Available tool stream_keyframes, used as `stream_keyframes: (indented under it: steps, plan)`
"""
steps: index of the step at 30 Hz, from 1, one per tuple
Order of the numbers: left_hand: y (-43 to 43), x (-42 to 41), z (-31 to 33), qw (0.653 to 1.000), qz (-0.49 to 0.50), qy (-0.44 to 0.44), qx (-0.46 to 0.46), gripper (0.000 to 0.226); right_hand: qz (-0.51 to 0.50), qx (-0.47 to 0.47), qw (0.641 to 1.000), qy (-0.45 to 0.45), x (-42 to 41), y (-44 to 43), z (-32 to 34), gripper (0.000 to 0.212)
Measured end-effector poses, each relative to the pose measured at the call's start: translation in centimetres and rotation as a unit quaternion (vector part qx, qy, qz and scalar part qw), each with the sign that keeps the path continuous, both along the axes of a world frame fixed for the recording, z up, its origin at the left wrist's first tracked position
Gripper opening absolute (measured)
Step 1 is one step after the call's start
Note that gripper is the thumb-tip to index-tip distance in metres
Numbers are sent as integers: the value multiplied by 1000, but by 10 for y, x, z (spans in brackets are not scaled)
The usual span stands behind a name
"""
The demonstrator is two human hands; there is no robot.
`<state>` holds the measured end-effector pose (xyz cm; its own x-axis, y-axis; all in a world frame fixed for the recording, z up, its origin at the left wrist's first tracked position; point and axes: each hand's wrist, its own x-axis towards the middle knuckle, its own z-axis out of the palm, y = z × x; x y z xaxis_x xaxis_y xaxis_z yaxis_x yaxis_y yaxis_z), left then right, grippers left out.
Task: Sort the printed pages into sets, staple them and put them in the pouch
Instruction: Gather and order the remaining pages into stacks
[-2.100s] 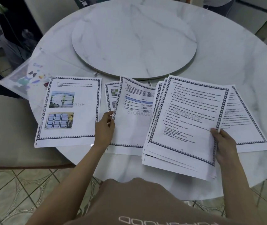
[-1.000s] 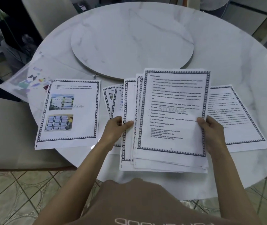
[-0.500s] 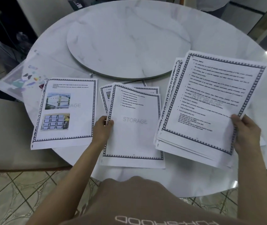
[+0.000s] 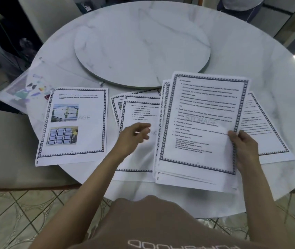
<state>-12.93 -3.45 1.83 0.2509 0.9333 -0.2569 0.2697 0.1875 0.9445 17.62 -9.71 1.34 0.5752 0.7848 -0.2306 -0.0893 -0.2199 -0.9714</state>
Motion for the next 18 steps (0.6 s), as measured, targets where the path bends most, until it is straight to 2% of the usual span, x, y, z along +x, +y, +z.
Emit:
stream_keyframes:
  steps: [2, 6, 8, 12, 18]
  plan:
    - [-2, 10, 4, 999, -21, -13, -27, 19, 9, -1, 1000, 1, -9, 3, -3, 7]
    - [-3, 13, 5, 998, 48, -29, -38, 21, 3, 6, 1000, 15, -17, 4, -8, 8]
    - [-3, 9, 2, 997, 44, -19, -58, 26, 7, 1, 1000, 28, -19, 2, -11, 8]
    - [-7, 7, -1, 997, 28, -21, -73, 10, 17, -10, 999, 44, -24, -1, -15, 12]
    - [-7, 6, 0, 996, 51, -25, -64, 15, 21, -10, 999, 29, -26, 0, -14, 12]
